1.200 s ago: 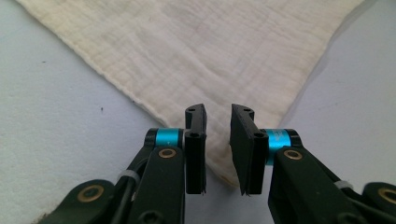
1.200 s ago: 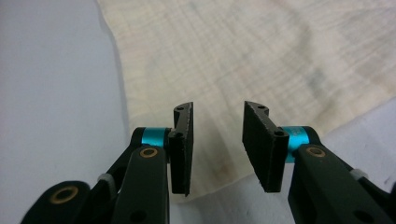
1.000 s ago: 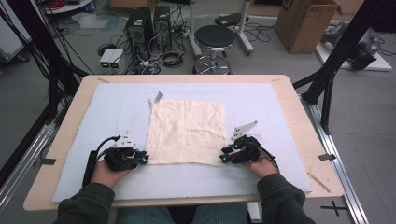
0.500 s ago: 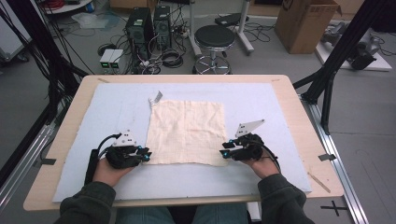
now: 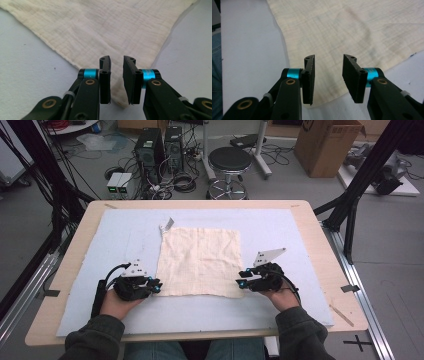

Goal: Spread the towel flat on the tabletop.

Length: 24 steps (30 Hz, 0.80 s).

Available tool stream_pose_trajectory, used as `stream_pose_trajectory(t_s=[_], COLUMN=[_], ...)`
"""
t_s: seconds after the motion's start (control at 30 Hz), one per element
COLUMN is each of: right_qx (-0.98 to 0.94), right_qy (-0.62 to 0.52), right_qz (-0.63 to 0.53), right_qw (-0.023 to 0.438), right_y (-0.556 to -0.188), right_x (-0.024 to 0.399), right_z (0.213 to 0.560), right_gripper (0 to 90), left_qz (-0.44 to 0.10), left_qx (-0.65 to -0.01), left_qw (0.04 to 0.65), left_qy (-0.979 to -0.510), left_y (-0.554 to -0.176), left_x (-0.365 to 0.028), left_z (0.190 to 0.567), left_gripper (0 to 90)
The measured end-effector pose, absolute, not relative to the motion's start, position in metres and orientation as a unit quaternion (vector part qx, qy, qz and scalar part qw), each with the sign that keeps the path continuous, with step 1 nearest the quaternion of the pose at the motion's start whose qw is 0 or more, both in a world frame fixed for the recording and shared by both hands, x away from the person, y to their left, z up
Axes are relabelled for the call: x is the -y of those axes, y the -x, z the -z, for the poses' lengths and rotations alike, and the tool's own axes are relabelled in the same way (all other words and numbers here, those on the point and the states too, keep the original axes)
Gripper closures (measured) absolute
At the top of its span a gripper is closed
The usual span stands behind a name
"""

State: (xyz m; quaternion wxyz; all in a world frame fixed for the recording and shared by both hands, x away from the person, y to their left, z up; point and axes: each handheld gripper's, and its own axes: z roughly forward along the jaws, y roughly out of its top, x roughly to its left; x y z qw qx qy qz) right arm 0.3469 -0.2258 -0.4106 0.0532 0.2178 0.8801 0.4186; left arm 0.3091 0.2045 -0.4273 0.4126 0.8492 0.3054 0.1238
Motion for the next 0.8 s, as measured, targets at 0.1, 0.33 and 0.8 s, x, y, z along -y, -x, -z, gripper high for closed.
stream_pose_trajectory(t_s=[0.1,0.33,0.8], right_qx=[-0.878,-0.894,-0.906], right_qy=[-0.220,-0.210,-0.206], right_qz=[-0.422,-0.394,-0.369], right_qw=[0.054,0.039,0.032], right_y=[-0.347,-0.347,-0.342], right_x=[0.226,0.213,0.211], right_z=[0.410,0.423,0.436], right_gripper=[62.7,64.7,65.8], left_qz=[-0.123,-0.118,-0.115], left_qx=[-0.307,-0.306,-0.304], left_qw=[0.415,0.404,0.386], left_qy=[-0.847,-0.854,-0.863], left_y=[-0.309,-0.310,-0.307], left_x=[-0.205,-0.203,-0.202], left_z=[0.428,0.432,0.437], left_gripper=[75.4,75.5,75.3])
